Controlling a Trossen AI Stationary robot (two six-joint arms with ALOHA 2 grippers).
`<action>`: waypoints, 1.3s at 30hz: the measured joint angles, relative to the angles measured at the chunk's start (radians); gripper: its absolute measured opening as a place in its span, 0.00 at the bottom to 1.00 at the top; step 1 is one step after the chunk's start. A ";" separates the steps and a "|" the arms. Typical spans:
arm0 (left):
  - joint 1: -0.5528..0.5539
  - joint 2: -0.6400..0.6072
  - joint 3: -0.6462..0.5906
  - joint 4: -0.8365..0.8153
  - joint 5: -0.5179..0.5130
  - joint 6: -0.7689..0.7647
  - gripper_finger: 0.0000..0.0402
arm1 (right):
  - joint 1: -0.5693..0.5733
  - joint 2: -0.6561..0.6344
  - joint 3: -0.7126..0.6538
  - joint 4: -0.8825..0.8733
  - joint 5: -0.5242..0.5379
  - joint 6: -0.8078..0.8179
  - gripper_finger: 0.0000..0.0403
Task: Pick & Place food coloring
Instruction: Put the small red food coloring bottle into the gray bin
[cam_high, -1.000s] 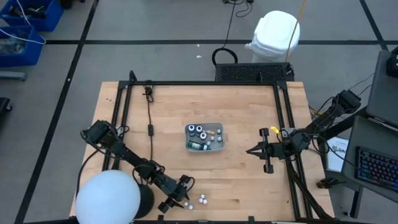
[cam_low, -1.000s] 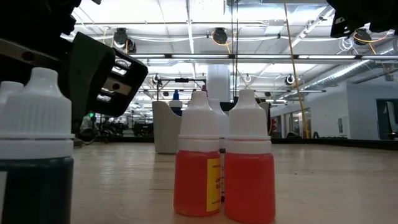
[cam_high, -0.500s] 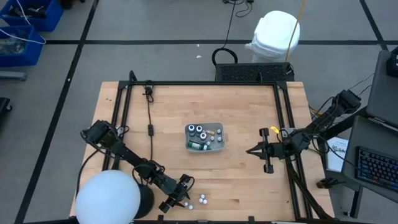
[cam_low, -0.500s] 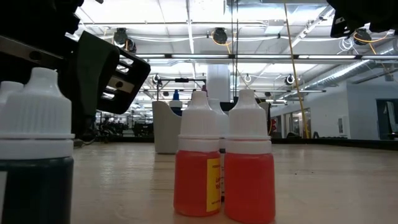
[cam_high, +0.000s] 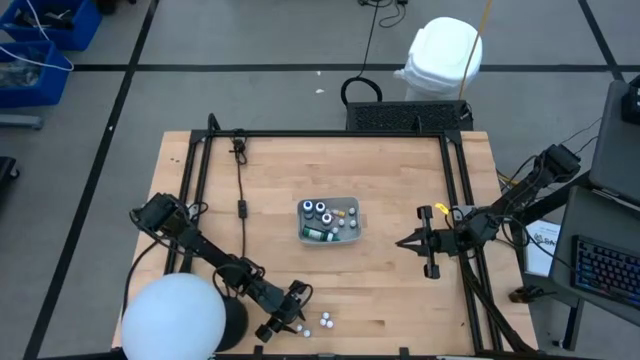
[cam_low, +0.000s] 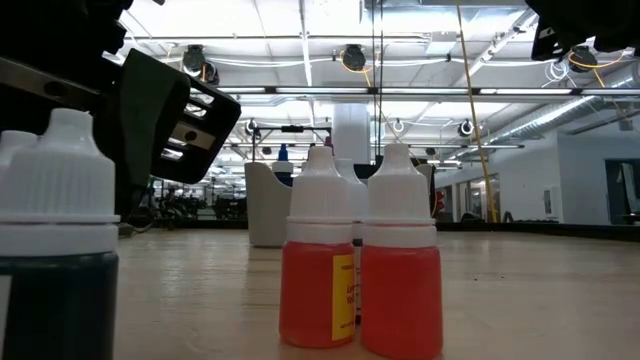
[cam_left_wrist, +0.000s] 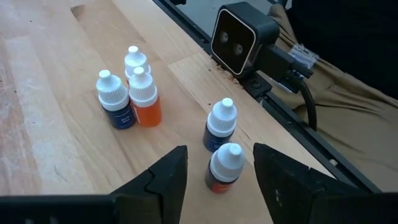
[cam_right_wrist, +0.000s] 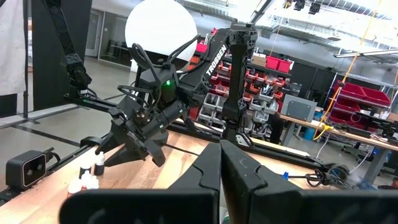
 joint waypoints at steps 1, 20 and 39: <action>0.000 0.000 0.000 0.000 0.000 0.000 0.46 | 0.000 0.000 0.000 0.000 0.000 0.000 0.00; 0.000 0.000 0.000 0.000 0.001 -0.006 0.46 | 0.000 0.000 0.000 0.000 0.000 0.002 0.00; 0.000 0.000 0.000 0.010 -0.007 -0.006 0.31 | 0.000 0.000 0.000 0.001 0.000 0.002 0.00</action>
